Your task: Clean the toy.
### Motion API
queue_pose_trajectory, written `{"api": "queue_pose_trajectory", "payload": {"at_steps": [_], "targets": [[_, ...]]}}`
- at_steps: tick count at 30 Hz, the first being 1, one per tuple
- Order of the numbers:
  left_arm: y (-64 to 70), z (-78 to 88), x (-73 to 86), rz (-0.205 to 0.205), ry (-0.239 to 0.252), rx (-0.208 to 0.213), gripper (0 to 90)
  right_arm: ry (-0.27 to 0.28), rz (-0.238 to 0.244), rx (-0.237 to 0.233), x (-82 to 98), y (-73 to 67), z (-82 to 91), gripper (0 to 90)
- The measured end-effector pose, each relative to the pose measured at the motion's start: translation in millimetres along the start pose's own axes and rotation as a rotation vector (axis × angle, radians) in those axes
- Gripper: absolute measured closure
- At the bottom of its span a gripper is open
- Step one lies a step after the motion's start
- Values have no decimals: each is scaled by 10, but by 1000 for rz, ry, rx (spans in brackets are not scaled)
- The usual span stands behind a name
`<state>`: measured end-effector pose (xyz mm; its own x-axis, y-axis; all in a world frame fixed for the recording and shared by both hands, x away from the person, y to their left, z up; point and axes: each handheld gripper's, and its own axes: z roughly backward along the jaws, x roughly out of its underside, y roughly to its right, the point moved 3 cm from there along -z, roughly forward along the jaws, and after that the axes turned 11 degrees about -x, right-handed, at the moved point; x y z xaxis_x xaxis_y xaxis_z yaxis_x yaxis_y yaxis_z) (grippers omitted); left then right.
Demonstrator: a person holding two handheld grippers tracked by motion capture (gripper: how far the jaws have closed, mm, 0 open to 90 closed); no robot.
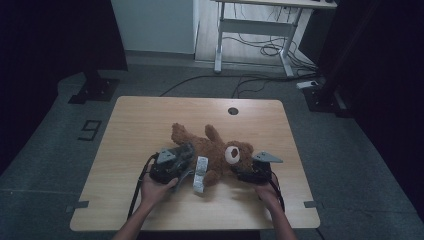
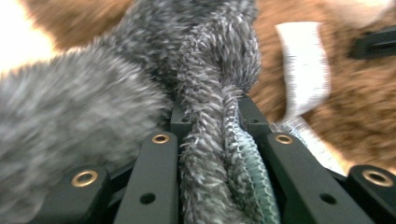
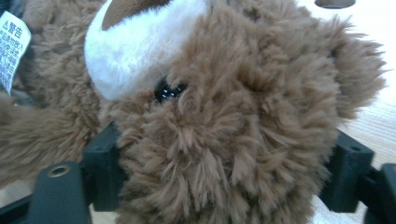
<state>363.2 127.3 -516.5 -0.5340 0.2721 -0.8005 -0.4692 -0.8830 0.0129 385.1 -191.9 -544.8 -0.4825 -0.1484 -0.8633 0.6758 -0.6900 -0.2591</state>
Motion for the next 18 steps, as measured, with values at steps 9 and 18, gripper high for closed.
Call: {"api": "queue_pose_trajectory", "payload": {"at_steps": [9, 18], "targets": [[47, 248, -277, 18, 99, 24, 729, 29, 7, -22, 33, 23, 8, 215], [785, -260, -705, -106, 30, 106, 724, 46, -12, -6, 33, 16, -11, 194]]}}
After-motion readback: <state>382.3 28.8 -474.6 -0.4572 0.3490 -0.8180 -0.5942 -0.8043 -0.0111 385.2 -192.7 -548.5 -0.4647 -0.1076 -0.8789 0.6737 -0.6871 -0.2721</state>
